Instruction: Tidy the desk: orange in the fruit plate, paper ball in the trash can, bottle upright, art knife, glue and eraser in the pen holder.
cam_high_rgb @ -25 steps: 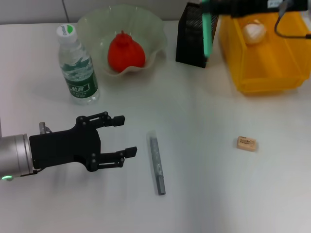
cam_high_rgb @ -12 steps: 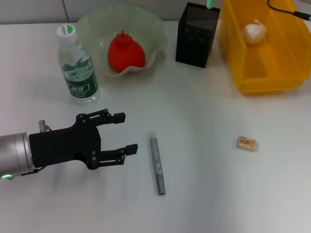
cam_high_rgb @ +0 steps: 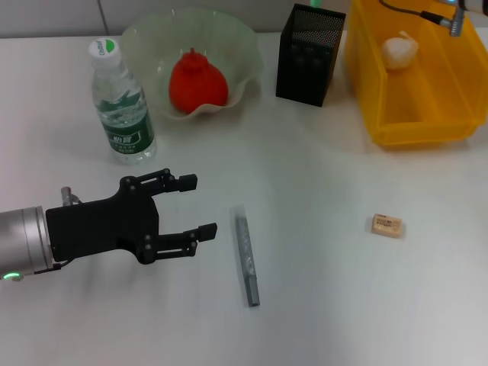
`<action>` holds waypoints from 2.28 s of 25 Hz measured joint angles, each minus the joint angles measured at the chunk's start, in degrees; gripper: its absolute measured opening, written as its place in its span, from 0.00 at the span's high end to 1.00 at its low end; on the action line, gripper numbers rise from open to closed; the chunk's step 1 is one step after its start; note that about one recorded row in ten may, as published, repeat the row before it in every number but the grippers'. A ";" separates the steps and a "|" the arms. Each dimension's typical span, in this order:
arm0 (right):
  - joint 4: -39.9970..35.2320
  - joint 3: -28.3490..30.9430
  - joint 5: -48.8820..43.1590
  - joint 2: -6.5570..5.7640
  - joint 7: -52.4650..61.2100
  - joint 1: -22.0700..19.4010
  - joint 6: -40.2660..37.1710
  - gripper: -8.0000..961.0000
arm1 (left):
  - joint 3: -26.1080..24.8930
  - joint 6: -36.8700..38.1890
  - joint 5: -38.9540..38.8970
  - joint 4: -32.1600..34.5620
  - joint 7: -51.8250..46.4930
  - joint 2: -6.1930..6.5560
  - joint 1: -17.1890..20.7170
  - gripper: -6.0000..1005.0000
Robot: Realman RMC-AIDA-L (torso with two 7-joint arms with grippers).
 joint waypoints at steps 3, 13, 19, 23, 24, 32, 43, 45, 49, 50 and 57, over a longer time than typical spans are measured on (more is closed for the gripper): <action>1.20 -0.14 2.20 0.12 -2.32 0.21 0.71 0.80 | -0.02 -0.18 -0.28 0.00 0.18 -0.06 -0.07 0.20; 10.73 -0.45 17.25 0.26 -19.56 0.93 2.69 0.80 | -0.71 -1.20 -0.34 -2.55 -0.30 -0.07 -1.58 0.20; 12.46 -6.42 25.32 0.42 -25.84 1.36 6.37 0.80 | -2.22 -1.36 -0.34 -2.81 -1.27 0.02 -1.67 0.20; 12.41 -11.23 28.84 0.43 -26.63 1.41 9.54 0.80 | -2.60 -1.40 -0.32 -2.79 -1.80 0.19 -1.67 0.20; 12.36 -11.79 29.24 0.44 -26.64 1.30 10.03 0.80 | -2.82 -1.40 -0.32 -2.79 -1.84 0.22 -1.67 0.20; 12.49 -12.69 29.77 0.44 -26.51 0.27 10.70 0.80 | -3.24 -1.40 -0.29 -2.75 -2.50 0.20 -1.67 0.20; 12.90 -12.77 29.85 0.44 -25.46 -1.51 10.03 0.79 | -3.77 -1.36 -0.29 -2.63 -2.51 0.08 -1.68 0.20; 12.63 -12.77 29.85 0.44 -25.37 -2.14 9.03 0.75 | -3.77 -1.34 -0.29 -2.69 -2.50 0.08 -1.68 0.20; 12.47 -12.77 29.85 0.44 -25.28 -2.47 8.38 0.67 | -3.76 -1.21 -0.29 -2.73 -2.50 0.08 -1.63 0.20; 12.43 -12.77 29.85 0.44 -25.11 -2.53 8.25 0.64 | -3.76 -1.21 -0.29 -2.73 -2.50 0.08 -1.63 0.20; 11.90 -12.31 29.85 0.44 -24.72 -3.03 7.01 0.46 | -3.76 -0.98 -0.29 -2.85 -2.49 0.08 -1.51 0.20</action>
